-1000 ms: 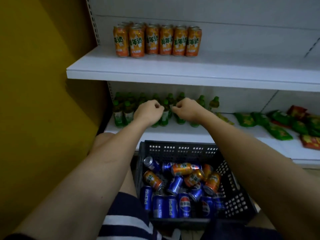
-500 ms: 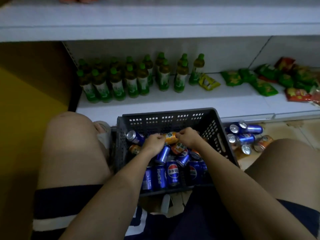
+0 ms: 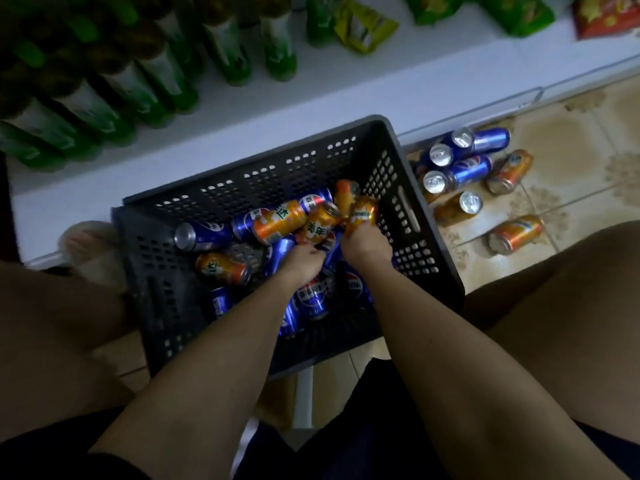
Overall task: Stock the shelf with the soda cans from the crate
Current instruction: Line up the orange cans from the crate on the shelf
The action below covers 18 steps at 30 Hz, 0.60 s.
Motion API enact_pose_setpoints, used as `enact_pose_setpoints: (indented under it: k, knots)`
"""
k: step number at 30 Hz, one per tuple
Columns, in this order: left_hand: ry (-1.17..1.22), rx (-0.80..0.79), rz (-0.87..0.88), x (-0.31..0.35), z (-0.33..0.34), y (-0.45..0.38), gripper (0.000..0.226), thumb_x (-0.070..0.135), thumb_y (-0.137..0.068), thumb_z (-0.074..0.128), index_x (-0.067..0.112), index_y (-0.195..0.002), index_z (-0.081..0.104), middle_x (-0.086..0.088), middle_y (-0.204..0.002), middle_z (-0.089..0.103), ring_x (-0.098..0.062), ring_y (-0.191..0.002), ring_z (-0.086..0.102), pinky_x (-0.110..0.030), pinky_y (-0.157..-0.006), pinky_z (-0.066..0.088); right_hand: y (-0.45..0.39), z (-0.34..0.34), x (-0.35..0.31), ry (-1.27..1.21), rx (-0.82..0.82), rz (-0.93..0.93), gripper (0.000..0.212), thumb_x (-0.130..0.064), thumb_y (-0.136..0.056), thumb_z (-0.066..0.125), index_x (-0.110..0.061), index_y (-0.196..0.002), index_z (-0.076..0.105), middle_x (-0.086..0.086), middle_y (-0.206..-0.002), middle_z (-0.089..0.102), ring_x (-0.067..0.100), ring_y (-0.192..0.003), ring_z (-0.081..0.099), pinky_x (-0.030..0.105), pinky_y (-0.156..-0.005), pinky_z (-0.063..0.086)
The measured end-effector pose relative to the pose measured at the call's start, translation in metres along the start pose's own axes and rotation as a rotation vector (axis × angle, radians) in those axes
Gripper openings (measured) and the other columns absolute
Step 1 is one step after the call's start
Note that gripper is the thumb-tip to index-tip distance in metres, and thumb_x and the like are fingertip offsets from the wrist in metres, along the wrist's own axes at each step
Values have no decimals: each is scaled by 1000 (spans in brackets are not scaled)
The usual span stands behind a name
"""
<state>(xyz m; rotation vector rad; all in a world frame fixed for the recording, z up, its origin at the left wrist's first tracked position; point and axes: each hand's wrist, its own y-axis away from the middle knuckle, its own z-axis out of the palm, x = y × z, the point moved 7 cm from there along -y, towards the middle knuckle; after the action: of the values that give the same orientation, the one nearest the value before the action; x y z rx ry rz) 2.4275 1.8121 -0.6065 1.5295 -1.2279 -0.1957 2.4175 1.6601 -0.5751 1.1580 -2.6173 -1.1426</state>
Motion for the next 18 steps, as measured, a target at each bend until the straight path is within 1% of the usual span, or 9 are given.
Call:
enact_pose_setpoints:
  k: [2,3,6,8,10,13,16,17,18]
  knots:
    - [-49,16,15,15,6,-15,36,34,-97,45,17,-66,53,-7,-70,56,-26,-71,54,-33,-66,38,-13,-2,4,-55,59,19,71,-38,-96,56,-7,-149,21,17,-149,36,38,-127,47,43,-89,46]
    - [-78,39,14,21,7,-22,37,36,-97,45,18,-66,52,-7,-68,55,-26,-68,54,-33,-64,37,-20,-1,7,-104,77,30,78,-38,-96,57,-8,-152,12,19,-152,30,40,-130,44,45,-91,46]
    - [-156,88,-13,28,8,-38,35,39,-96,43,20,-67,50,-6,-71,55,-25,-65,51,-31,-56,32,-38,10,18,-228,75,92,88,-41,-92,62,-12,-152,6,21,-150,30,42,-129,44,47,-93,46]
    - [-186,91,-32,29,11,-46,31,40,-97,42,18,-80,56,-12,-81,59,-26,-71,54,-31,-56,31,-49,17,23,-269,54,132,96,-47,-89,64,-12,-154,1,22,-148,34,40,-130,44,48,-95,45]
    - [-200,89,-42,28,15,-54,32,40,-98,42,16,-97,63,-15,-97,65,-30,-82,59,-31,-60,32,-58,23,25,-343,23,183,102,-49,-89,65,-11,-156,-3,20,-148,37,37,-132,44,47,-97,45]
    - [-238,73,-21,31,22,-62,33,40,-98,41,20,-111,63,-11,-102,66,-31,-93,61,-33,-67,36,-62,27,27,-473,35,236,102,-44,-87,69,-11,-156,1,19,-149,37,36,-132,44,44,-99,43]
    - [-233,71,-9,34,23,-67,41,40,-98,41,21,-129,58,-6,-114,66,-31,-104,60,-36,-85,46,-62,32,31,-576,65,273,91,-39,-84,73,-9,-151,18,19,-146,38,36,-129,46,41,-99,42]
    - [-239,77,-11,36,21,-67,42,40,-98,41,21,-132,57,-5,-116,65,-30,-105,60,-37,-88,47,-62,34,33,-598,61,273,88,-38,-83,74,-9,-148,23,19,-145,39,36,-127,47,41,-100,42]
    - [-248,81,-12,36,18,-66,42,41,-98,41,21,-132,57,-4,-117,65,-30,-104,60,-37,-87,47,-64,38,34,-617,47,268,86,-38,-81,76,-9,-145,28,18,-142,42,35,-125,49,41,-100,44]
